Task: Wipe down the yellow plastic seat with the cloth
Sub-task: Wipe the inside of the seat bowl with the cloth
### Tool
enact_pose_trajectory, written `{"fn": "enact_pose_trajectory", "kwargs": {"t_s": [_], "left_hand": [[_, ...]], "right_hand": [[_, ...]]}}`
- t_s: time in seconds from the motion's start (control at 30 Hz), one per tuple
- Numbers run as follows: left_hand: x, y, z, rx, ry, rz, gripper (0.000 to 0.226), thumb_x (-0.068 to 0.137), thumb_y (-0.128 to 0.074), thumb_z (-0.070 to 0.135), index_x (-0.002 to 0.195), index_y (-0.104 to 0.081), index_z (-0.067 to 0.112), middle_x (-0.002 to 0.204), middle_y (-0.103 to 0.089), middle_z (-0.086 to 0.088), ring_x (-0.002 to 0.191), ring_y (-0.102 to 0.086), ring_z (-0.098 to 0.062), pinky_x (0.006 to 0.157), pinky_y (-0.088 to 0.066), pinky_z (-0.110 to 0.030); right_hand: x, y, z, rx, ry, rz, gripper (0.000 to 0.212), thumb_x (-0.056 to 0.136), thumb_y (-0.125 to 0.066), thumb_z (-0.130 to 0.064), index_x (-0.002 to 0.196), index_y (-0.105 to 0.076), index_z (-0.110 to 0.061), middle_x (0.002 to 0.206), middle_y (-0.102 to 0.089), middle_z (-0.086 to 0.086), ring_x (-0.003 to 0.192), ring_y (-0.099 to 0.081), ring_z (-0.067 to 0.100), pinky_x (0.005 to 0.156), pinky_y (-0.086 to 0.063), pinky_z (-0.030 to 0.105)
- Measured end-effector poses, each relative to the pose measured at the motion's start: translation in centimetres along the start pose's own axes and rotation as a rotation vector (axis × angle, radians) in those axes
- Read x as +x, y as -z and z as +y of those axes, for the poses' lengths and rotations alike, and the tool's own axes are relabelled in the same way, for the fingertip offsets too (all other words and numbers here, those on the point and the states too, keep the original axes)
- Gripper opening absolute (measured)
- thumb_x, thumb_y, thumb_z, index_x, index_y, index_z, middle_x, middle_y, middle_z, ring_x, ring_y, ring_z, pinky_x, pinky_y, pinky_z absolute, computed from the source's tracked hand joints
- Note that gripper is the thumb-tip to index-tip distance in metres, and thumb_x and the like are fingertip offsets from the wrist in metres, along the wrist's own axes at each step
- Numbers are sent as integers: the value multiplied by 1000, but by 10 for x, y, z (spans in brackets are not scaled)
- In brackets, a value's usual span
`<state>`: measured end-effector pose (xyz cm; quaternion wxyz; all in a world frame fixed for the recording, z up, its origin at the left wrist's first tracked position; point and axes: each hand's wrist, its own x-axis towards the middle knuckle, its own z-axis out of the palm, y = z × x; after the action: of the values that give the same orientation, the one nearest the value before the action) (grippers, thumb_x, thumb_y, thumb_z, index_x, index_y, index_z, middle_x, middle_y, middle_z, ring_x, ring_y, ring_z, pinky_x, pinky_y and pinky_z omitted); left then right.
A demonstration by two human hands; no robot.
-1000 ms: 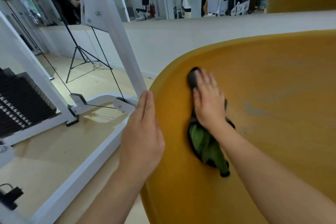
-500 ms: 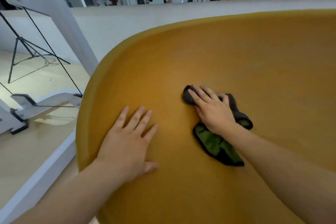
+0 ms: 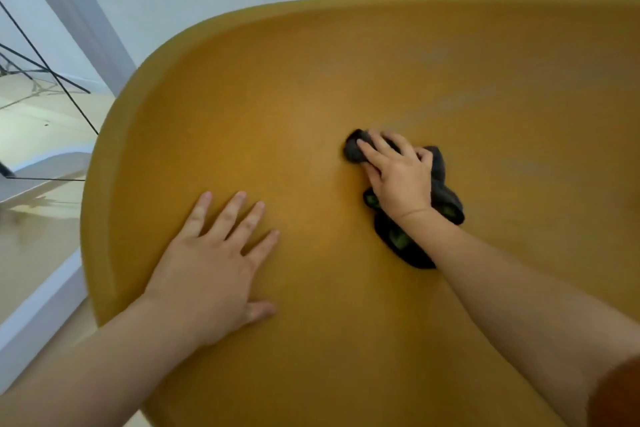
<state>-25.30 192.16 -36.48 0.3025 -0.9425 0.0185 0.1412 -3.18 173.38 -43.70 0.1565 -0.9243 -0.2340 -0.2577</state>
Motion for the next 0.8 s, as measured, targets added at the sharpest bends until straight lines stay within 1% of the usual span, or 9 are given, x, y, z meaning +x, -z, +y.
{"fn": "enact_pose_trajectory", "kwargs": {"t_s": [0.1, 0.2, 0.27, 0.37, 0.47, 0.53, 0.6, 0.7, 0.8], "left_hand": [[3, 1, 4, -7, 4, -27, 94, 80, -20, 83, 149, 20, 32, 156, 30, -7, 142, 30, -34, 111, 14, -62], [5, 3, 9, -42, 3, -36, 96, 80, -24, 83, 149, 18, 33, 156, 29, -9, 141, 30, -36, 109, 14, -65], [6, 6, 18, -56, -23, -63, 96, 79, -27, 83, 150, 16, 34, 157, 27, -10, 141, 28, -38, 108, 14, -67], [11, 7, 29, -73, -50, -102, 95, 80, -30, 82, 150, 15, 35, 157, 27, -10, 142, 26, -40, 107, 12, -69], [17, 11, 36, -75, -50, -128, 96, 78, -31, 83, 150, 14, 37, 158, 25, -10, 141, 24, -43, 107, 8, -71], [21, 10, 40, -76, -30, -135, 97, 78, -31, 84, 149, 15, 37, 158, 25, -9, 140, 25, -46, 105, 8, -72], [23, 10, 42, -71, -31, -143, 96, 78, -31, 84, 148, 16, 39, 158, 25, -9, 140, 25, -47, 104, 8, -73], [21, 11, 42, -67, -55, -132, 93, 78, -29, 84, 148, 15, 42, 158, 25, -8, 140, 24, -47, 105, 7, -73], [22, 10, 40, -83, -56, -110, 91, 79, -30, 83, 148, 15, 43, 158, 25, -8, 141, 24, -46, 106, 6, -72]], "right_hand": [[-56, 6, -57, 138, -29, -71, 36, 97, -47, -35, 131, -57, -31, 144, -49, -9, 133, -42, 18, 95, -31, 44], [-118, 22, -70, 218, 495, -248, 34, 98, -45, -35, 131, -56, -31, 143, -50, -10, 131, -44, 15, 88, -35, 39], [-91, 19, -26, 98, 701, -201, 32, 97, -46, -33, 127, -57, -32, 139, -55, -7, 123, -51, 21, 83, -40, 36], [-20, 19, 44, -132, 226, -43, 31, 95, -51, -32, 124, -61, -33, 138, -56, -4, 125, -49, 28, 90, -41, 47], [-15, 14, 18, -7, -233, 29, 33, 96, -50, -35, 127, -60, -32, 143, -51, -8, 131, -42, 23, 96, -30, 46], [-54, 2, -37, 66, -95, -20, 34, 93, -50, -36, 126, -61, -31, 139, -54, -8, 127, -47, 19, 91, -32, 41], [-96, 2, -70, 127, 251, -130, 35, 94, -48, -36, 125, -61, -31, 137, -57, -9, 124, -50, 16, 85, -36, 38], [-62, 12, -11, -47, 601, -153, 31, 97, -49, -32, 126, -61, -30, 136, -58, -8, 125, -51, 22, 80, -39, 40], [2, 26, 58, -223, 191, -37, 31, 97, -51, -28, 126, -61, -28, 138, -56, -3, 134, -42, 26, 90, -36, 48]]}}
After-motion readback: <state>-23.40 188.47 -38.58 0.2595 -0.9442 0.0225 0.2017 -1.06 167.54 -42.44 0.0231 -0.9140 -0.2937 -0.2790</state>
